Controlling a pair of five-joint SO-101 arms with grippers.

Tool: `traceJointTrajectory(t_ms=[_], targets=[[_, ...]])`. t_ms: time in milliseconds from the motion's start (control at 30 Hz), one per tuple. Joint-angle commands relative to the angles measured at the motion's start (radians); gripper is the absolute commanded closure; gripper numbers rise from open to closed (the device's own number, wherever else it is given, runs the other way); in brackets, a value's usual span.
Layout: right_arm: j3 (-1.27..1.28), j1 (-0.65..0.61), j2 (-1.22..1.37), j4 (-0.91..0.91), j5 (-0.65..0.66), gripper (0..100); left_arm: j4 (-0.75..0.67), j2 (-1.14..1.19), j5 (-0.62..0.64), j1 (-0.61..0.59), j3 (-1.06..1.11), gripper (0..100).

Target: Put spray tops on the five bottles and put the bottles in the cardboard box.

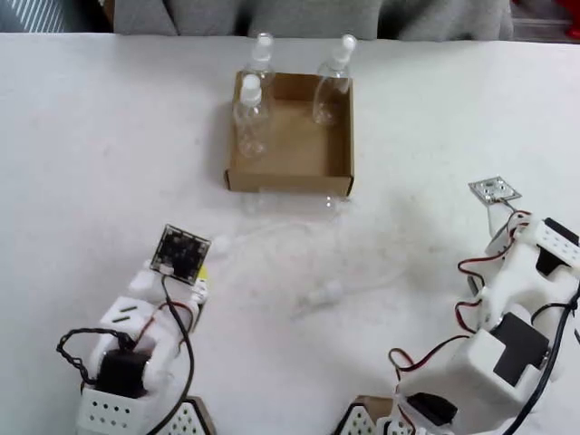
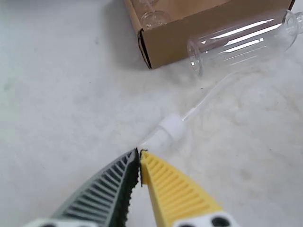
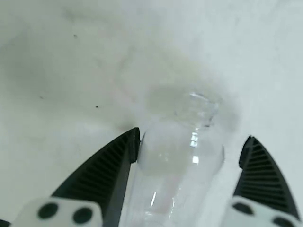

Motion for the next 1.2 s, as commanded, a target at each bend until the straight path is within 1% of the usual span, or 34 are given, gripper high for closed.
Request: traceJointTrajectory(t_ms=[0,333,600,767,967,1033,1167], targets=[[-0.031,0.027,-0.047,-0.001,0.012,71.7,0.000,-0.012,-0.008,-0.016,-0.011,97],[0.002,0.025,-0.044,-0.010,0.012,73.6,0.000,-0.012,-0.009,-0.016,-0.009,97],[-0.003,0.031,-0.044,-0.010,0.011,88.9,0.000,-0.012,-0.009,-0.016,-0.009,97],[-0.017,0.031,-0.058,-0.001,0.002,94.0,0.000,-0.012,-0.009,-0.016,-0.009,97],[-0.089,0.061,-0.116,0.084,-0.126,94.4,0.000,-0.012,-0.009,-0.016,-0.009,97],[-0.101,0.070,-0.166,0.125,-0.153,94.7,0.000,-0.012,-0.009,-0.016,-0.009,97],[-0.080,0.070,-0.297,0.202,-0.166,95.7,0.000,-0.012,-0.009,-0.016,-0.009,97]])
